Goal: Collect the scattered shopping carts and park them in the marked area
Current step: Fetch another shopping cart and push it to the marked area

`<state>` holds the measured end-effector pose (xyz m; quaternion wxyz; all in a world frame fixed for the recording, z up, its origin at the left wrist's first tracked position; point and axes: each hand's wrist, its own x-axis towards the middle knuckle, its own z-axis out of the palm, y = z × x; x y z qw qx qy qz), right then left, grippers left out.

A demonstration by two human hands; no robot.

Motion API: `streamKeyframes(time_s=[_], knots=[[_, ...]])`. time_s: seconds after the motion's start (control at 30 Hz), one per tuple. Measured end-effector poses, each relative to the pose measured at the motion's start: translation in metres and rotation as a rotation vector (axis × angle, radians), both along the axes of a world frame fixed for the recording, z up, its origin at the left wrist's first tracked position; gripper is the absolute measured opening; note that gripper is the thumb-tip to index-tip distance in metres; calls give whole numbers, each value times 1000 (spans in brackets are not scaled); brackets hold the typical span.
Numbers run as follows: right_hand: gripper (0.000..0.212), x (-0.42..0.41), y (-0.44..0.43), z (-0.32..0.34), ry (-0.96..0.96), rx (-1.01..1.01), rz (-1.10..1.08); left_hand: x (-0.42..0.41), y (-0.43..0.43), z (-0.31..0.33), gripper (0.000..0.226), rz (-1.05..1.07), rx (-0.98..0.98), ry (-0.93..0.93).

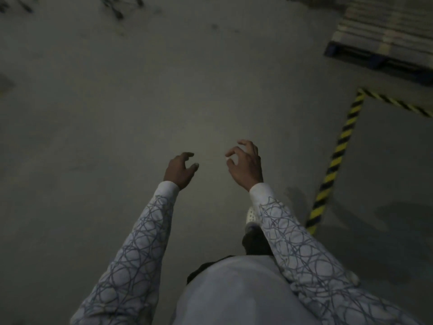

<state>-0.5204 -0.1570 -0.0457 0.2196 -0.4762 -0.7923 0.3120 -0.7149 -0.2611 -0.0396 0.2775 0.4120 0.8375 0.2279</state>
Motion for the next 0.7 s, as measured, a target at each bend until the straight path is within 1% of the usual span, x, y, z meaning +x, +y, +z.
streamKeyframes(time_s=[0.17, 0.23, 0.3, 0.37, 0.47, 0.57, 0.7], knots=[[9, -71, 133, 31, 13, 22, 111, -56, 92, 20, 39, 146, 128, 65], [6, -103, 172, 46, 48, 28, 114, -75, 121, 29, 39, 220, 171, 73], [4, -136, 201, 54, 77, 28, 125, -95, 142, 35, 46, 271, 183, 88], [4, -171, 227, 55, 81, 40, 185, -123, 163, 39, 51, 296, 186, 109], [5, -231, 268, 52, 81, 35, 238, -180, 192, 35, 44, 368, 157, 123], [7, -302, 303, 41, 83, 38, 281, -248, 220, 26, 46, 405, 118, 149], [8, -406, 350, 41, 58, 13, 335, -354, 261, 23, 47, 443, 121, 147]])
